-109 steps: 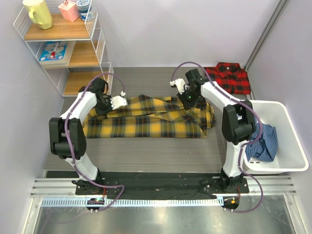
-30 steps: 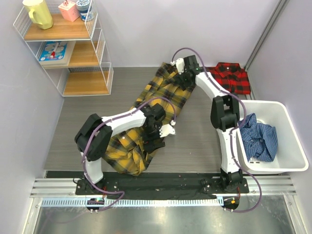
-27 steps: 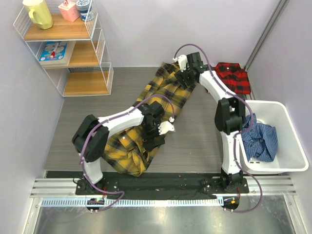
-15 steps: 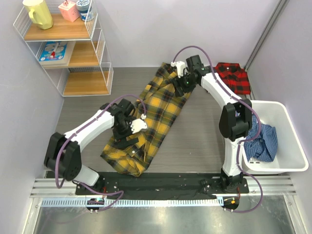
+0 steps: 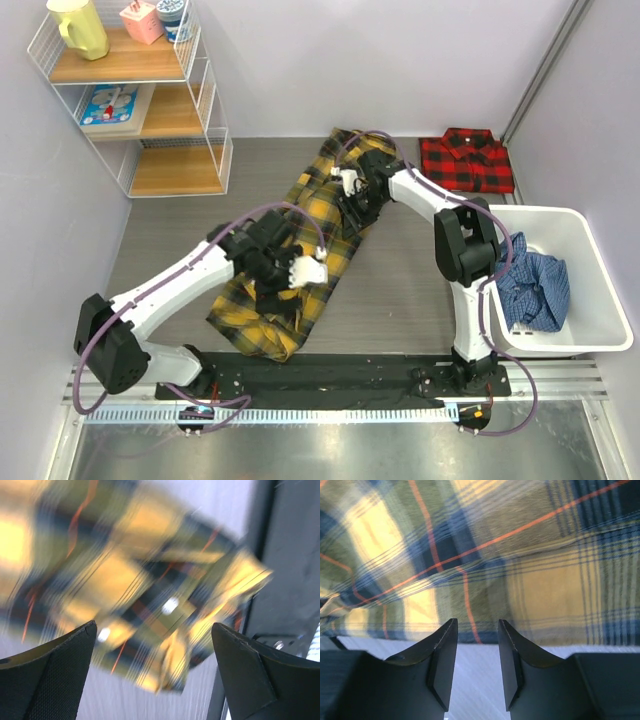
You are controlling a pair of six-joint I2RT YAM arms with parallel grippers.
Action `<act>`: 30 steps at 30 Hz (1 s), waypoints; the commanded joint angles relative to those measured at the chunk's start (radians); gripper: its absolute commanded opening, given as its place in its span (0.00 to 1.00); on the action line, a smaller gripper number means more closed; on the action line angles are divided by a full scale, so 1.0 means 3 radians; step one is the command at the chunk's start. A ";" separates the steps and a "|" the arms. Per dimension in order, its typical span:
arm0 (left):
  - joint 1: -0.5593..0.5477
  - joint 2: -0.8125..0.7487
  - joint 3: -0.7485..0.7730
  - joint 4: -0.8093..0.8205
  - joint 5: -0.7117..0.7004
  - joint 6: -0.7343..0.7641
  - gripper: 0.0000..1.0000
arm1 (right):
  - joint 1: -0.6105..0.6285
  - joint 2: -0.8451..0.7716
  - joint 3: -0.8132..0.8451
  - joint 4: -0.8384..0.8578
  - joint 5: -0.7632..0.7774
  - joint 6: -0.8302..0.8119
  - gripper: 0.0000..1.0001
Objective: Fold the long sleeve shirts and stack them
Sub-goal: Fold the shirt
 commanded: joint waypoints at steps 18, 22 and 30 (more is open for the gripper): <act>-0.1307 0.1024 -0.0620 0.0762 -0.0209 -0.0635 0.86 | -0.0039 0.0565 0.0384 0.0253 0.0616 -0.0069 0.42; -0.1466 0.1505 -0.0124 0.0900 0.0047 -0.0936 0.85 | -0.0075 0.0709 0.0650 0.0258 0.0826 -0.0259 0.43; -0.1482 0.1517 0.0526 0.0998 0.0135 -0.1285 0.93 | -0.0188 0.1011 0.1299 0.0161 0.1108 -0.0540 0.47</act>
